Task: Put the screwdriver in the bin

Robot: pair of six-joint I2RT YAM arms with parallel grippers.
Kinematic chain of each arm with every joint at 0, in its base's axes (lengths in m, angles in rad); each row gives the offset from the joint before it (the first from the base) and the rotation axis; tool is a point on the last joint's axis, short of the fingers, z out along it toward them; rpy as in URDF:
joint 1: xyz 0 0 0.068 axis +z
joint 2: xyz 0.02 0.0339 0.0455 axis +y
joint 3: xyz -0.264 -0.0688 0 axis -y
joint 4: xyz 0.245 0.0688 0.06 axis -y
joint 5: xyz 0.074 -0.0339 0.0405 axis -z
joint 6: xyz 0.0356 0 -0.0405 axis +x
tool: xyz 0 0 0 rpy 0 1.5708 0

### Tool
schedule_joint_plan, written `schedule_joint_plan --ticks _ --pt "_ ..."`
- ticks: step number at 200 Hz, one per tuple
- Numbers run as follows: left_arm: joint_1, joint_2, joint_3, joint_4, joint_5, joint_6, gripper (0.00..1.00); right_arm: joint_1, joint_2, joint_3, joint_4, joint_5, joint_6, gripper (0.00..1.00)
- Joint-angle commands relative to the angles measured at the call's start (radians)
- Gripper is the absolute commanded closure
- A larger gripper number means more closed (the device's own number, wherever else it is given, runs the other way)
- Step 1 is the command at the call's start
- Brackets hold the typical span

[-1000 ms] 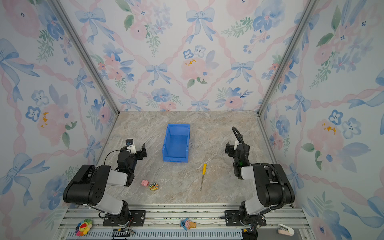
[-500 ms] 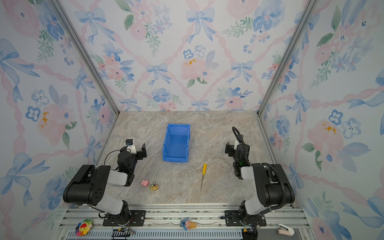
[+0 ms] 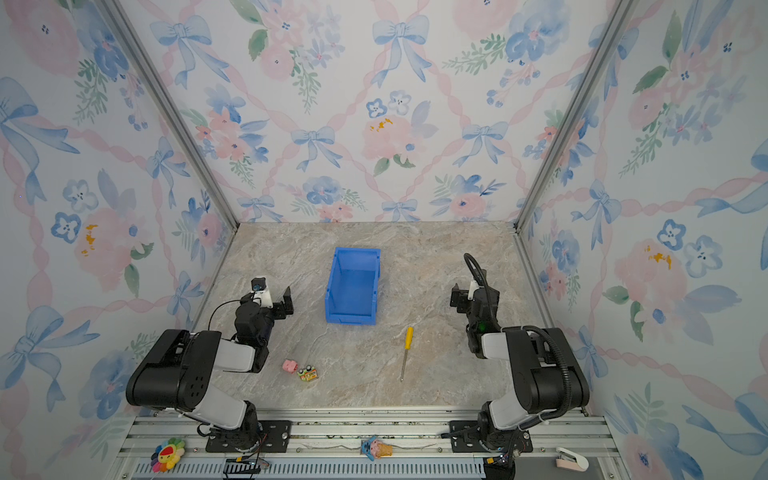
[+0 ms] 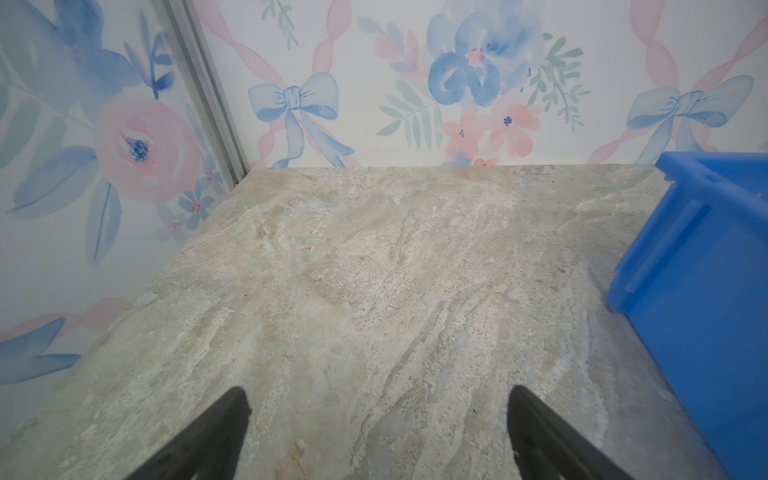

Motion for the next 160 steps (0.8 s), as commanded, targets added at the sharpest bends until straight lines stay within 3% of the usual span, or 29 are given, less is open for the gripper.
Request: schedule_joint_plan --ticks 1,100,123,160 --pt "0.004 0.013 -0.008 0.031 0.012 0.013 0.02 -0.008 0.006 -0.009 0.027 -0.009 -0.012 0.03" --pt "0.007 0.013 -0.009 0.031 0.017 0.011 0.03 -0.007 0.006 -0.011 0.030 -0.006 -0.012 0.03" --pt "0.006 0.007 0.000 0.022 0.035 0.024 0.02 0.012 -0.013 -0.017 0.030 0.101 -0.001 0.03" --pt "0.006 -0.034 0.025 -0.059 -0.014 0.008 0.02 0.055 -0.101 0.034 -0.135 0.144 -0.039 0.03"
